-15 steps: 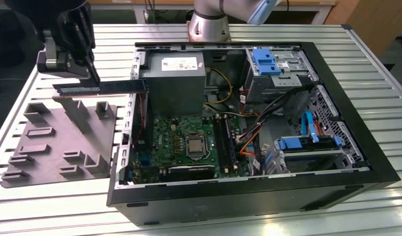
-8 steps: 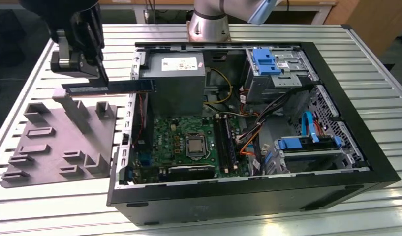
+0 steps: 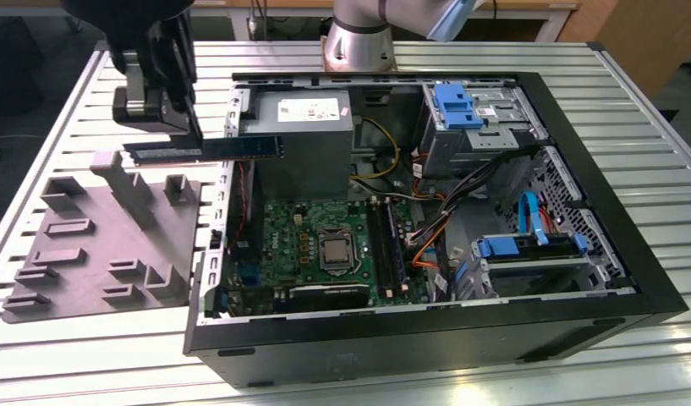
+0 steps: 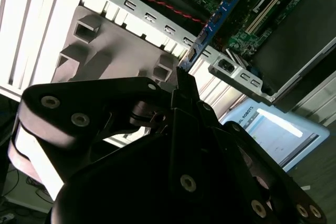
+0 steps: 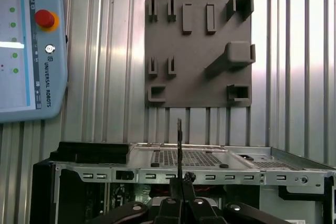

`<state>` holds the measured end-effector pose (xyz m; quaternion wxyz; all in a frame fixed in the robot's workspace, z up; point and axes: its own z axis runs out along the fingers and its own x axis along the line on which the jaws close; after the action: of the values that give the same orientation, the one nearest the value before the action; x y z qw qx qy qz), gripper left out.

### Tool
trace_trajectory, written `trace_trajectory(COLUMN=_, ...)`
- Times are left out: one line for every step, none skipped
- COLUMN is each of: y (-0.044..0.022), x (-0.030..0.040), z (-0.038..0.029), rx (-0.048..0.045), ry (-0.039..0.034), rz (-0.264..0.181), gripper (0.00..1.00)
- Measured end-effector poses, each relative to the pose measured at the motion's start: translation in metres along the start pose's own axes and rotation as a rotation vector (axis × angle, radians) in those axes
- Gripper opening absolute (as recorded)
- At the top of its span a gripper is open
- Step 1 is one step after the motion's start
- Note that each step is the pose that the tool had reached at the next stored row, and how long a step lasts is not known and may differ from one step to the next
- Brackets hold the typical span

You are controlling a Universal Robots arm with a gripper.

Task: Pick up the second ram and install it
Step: 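Pick up the second ram and move it above second insertion slot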

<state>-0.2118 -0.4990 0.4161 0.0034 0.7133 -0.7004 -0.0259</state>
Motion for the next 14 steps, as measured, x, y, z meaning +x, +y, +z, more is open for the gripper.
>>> trace_trajectory(y=-0.0018, x=-0.0001, z=0.0, rx=0.0, ry=0.0, rz=0.0, gripper=0.12)
trace_trajectory(y=-0.0038, x=-0.0001, z=-0.0001, rx=0.0, ry=-0.0001, rz=0.0, gripper=0.12)
trace_trajectory(y=-0.0056, x=-0.0001, z=-0.0001, rx=0.0, ry=0.0, rz=0.0, gripper=0.12)
trace_trajectory(y=-0.0074, x=-0.0002, z=-0.0002, rx=0.0, ry=-0.0001, rz=0.0, gripper=0.12)
trace_trajectory(y=-0.009, x=-0.0003, z=-0.0002, rx=0.0, ry=0.0, rz=0.0, gripper=0.12)
trace_trajectory(y=-0.0107, x=-0.0005, z=-0.0001, rx=0.0, ry=0.0, rz=0.0, gripper=0.12)
trace_trajectory(y=-0.0123, x=-0.0007, z=-0.0001, rx=0.0, ry=0.0, rz=0.0, gripper=0.12)
trace_trajectory(y=-0.0141, x=-0.0009, z=-0.0001, rx=0.0, ry=-0.0001, rz=0.0, gripper=0.12)
trace_trajectory(y=-0.0159, x=-0.0012, z=-0.0001, rx=0.0, ry=0.0, rz=0.001, gripper=0.12)
trace_trajectory(y=-0.0177, x=-0.0014, z=-0.0001, rx=0.0, ry=0.0, rz=0.001, gripper=0.12)
trace_trajectory(y=-0.0192, x=-0.0016, z=-0.0001, rx=0.0, ry=0.0, rz=0.001, gripper=0.12)
trace_trajectory(y=-0.0207, x=-0.0018, z=-0.0001, rx=0.0, ry=-0.0001, rz=0.001, gripper=0.12)
trace_trajectory(y=-0.0222, x=-0.002, z=0.0, rx=0.0, ry=-0.0001, rz=0.001, gripper=0.12)
trace_trajectory(y=-0.0236, x=-0.0022, z=0.0, rx=0.0, ry=-0.0001, rz=0.001, gripper=0.12)
